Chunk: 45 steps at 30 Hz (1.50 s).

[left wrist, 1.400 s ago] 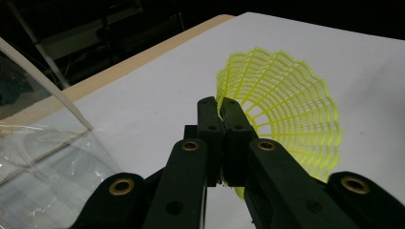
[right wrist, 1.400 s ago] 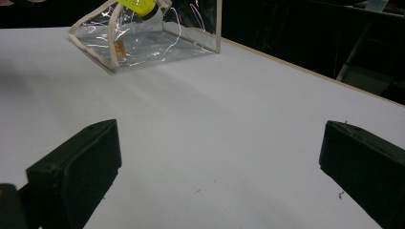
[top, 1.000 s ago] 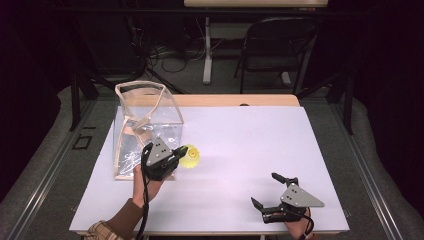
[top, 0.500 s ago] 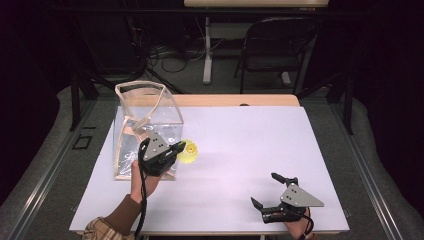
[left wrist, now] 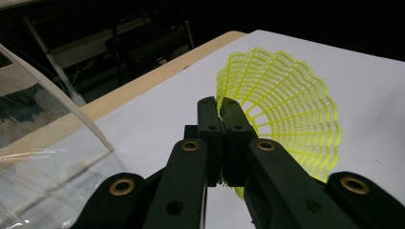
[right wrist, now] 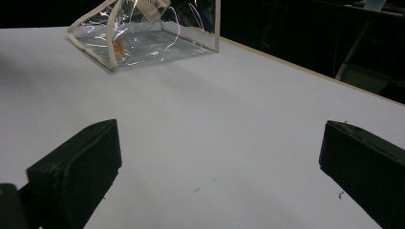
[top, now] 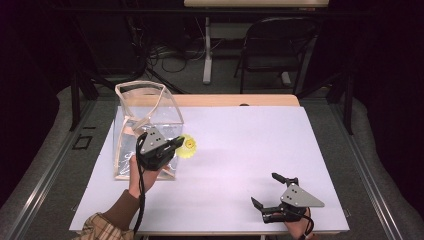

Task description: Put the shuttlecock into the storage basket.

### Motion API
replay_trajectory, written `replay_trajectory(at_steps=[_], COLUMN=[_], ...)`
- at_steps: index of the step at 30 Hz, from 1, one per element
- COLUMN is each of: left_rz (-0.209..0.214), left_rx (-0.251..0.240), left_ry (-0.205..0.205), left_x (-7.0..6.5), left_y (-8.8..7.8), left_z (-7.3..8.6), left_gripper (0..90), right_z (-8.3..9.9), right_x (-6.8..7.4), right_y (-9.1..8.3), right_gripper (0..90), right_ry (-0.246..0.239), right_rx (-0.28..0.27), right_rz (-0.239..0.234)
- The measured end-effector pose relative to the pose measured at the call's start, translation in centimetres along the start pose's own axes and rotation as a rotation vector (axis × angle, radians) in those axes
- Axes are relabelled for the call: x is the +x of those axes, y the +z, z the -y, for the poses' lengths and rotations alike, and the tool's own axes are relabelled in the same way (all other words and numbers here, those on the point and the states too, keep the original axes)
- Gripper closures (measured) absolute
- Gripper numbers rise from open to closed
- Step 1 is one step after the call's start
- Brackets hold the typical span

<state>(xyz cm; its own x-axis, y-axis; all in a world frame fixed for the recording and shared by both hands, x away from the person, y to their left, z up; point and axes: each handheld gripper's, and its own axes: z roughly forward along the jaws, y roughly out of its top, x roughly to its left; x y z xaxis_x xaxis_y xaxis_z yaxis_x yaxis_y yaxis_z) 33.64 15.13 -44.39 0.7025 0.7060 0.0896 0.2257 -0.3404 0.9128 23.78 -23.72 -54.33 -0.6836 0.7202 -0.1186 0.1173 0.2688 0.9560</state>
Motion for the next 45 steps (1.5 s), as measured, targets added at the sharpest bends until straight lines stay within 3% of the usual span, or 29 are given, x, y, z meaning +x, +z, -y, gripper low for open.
replay_trajectory(at_steps=[45], left_rz=[-0.045], left_rx=[-0.039], left_ry=[-0.050], left_x=[4.9], left_y=[-0.2], left_z=[-3.4], left_gripper=[89.1], right_z=[0.0], right_x=[0.0], right_y=[0.0], right_gripper=[0.2], right_ry=[0.003], right_rx=[0.001], right_rz=[0.000])
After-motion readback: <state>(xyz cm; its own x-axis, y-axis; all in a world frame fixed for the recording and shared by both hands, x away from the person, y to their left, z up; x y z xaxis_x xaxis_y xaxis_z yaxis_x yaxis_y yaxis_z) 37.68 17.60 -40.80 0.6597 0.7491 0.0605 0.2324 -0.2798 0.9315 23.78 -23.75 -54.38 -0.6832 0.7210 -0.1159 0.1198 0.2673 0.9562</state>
